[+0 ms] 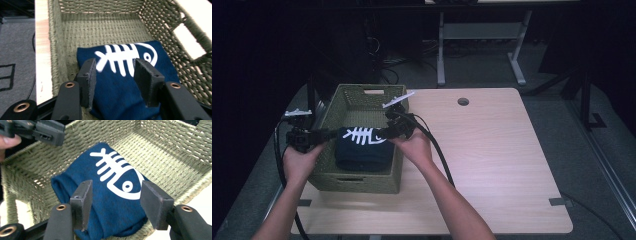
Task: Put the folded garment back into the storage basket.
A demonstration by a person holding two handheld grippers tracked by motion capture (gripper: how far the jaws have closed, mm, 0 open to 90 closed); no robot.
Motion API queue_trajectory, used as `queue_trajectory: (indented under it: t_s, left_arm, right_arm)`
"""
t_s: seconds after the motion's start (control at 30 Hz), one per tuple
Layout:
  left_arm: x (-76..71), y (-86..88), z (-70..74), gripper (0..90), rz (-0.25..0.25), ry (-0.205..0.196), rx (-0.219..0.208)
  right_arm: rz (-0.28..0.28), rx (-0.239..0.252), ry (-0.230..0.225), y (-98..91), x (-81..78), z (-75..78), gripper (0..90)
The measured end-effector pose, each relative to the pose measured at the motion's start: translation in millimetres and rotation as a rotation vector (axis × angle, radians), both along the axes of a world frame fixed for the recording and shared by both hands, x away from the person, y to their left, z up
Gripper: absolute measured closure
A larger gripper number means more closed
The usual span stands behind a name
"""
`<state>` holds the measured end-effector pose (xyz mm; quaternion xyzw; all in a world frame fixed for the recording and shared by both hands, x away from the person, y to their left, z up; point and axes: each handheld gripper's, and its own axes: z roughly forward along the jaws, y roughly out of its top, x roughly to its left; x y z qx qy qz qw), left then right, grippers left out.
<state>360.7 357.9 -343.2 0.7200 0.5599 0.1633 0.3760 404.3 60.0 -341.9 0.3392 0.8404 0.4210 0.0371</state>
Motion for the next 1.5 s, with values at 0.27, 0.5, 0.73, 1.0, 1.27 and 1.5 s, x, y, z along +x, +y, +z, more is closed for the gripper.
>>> queue_trajectory:
  t_s: [0.27,0.5,0.73,1.0,1.27,1.5]
  left_arm:
    - [-5.7,-9.3,9.2,51.1,-0.044,-0.048,-0.033]
    - [-8.4,-20.0,12.3,49.3,-0.081,-0.065,-0.080]
    - [-11.7,-32.8,17.3,46.2,-0.116,-0.088,-0.102]
    - [-13.8,-50.5,19.8,39.6,-0.147,-0.104,-0.101]
    - [-16.5,-69.5,27.2,36.7,-0.194,-0.128,-0.111]
    - [-18.9,-85.6,29.6,34.2,-0.238,-0.139,-0.114]
  right_arm:
    - [0.025,0.072,0.002,-21.8,-0.5,11.7,40.9]
    - [0.035,0.089,-0.014,-40.6,-3.6,19.4,38.6]
    - [0.027,0.110,-0.023,-62.9,-5.5,22.4,37.4]
    - [0.015,0.118,-0.029,-87.2,-9.1,23.7,35.3]
    - [-0.003,0.138,-0.046,-113.1,-13.7,28.1,33.4]
    - [-0.030,0.127,-0.041,-133.9,-16.6,26.4,32.8]
